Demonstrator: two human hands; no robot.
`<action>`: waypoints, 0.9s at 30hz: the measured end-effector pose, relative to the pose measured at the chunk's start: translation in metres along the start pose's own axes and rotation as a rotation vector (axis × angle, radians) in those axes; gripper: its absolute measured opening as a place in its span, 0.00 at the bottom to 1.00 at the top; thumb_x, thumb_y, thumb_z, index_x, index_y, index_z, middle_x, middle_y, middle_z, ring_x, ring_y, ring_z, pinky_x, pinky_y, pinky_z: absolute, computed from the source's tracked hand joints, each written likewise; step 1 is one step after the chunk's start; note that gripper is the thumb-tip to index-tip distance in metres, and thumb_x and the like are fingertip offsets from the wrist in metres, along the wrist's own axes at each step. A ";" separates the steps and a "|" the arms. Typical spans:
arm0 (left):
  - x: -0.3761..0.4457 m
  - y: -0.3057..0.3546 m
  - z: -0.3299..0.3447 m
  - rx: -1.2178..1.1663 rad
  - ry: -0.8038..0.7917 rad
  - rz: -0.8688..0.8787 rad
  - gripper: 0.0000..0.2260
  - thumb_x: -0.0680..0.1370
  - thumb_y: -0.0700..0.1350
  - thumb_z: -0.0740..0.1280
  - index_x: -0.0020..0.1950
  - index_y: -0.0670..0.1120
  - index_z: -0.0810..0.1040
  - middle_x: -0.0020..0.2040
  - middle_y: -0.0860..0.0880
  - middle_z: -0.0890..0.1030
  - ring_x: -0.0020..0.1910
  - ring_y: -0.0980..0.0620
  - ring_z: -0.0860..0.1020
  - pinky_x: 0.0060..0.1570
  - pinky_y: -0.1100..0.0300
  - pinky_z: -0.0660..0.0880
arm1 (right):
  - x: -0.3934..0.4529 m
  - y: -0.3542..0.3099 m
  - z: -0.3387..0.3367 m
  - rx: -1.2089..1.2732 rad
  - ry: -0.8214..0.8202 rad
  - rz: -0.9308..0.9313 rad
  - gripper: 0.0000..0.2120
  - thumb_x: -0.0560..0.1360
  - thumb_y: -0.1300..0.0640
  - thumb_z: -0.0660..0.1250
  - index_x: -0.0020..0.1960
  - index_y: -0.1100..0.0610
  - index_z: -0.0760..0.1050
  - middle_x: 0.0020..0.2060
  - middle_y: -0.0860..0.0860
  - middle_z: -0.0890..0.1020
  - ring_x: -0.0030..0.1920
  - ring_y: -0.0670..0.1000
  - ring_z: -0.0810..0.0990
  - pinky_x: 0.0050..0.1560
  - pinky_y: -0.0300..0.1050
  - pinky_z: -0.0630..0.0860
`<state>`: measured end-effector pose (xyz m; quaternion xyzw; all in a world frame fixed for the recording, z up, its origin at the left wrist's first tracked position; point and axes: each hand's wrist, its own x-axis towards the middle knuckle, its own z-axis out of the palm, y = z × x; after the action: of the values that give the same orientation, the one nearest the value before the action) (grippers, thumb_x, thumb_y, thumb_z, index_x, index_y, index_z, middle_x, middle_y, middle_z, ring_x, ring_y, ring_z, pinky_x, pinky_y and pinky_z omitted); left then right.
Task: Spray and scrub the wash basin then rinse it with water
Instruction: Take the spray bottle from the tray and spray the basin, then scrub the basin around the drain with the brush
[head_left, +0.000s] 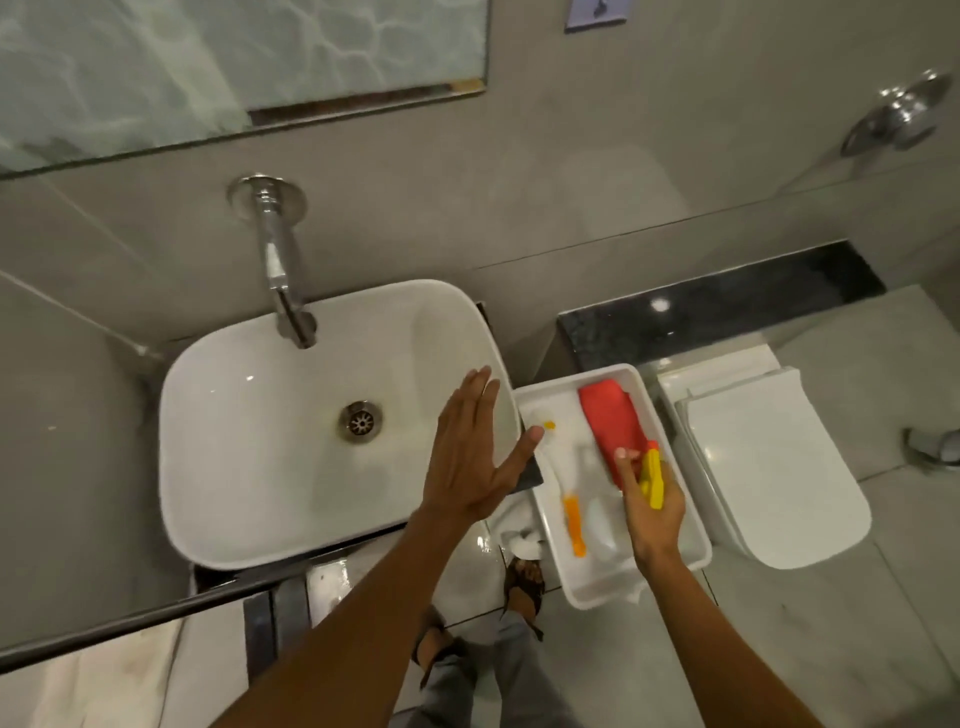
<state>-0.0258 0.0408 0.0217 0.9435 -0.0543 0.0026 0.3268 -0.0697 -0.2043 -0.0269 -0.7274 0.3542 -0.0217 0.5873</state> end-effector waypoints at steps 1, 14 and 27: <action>0.003 0.004 0.008 0.001 -0.008 0.019 0.40 0.83 0.72 0.54 0.85 0.43 0.63 0.87 0.46 0.60 0.87 0.47 0.59 0.85 0.46 0.59 | 0.005 0.006 0.000 -0.007 -0.011 -0.010 0.18 0.75 0.41 0.76 0.57 0.53 0.84 0.50 0.51 0.88 0.53 0.52 0.87 0.58 0.50 0.83; 0.016 -0.003 0.050 0.235 -0.077 0.094 0.44 0.83 0.72 0.57 0.89 0.46 0.47 0.90 0.50 0.45 0.89 0.52 0.43 0.86 0.49 0.50 | 0.062 0.074 0.001 0.071 0.028 0.046 0.18 0.78 0.52 0.76 0.66 0.58 0.81 0.58 0.54 0.86 0.62 0.55 0.84 0.67 0.56 0.80; 0.016 -0.001 0.048 0.261 -0.086 0.095 0.41 0.85 0.68 0.56 0.89 0.45 0.50 0.90 0.48 0.47 0.89 0.49 0.45 0.87 0.48 0.50 | 0.035 0.111 -0.013 0.016 0.161 0.160 0.28 0.72 0.50 0.82 0.68 0.57 0.80 0.56 0.54 0.86 0.55 0.51 0.84 0.63 0.55 0.82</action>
<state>-0.0114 0.0103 -0.0163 0.9736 -0.1122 -0.0153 0.1984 -0.1032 -0.2406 -0.1330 -0.6879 0.4572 -0.0359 0.5626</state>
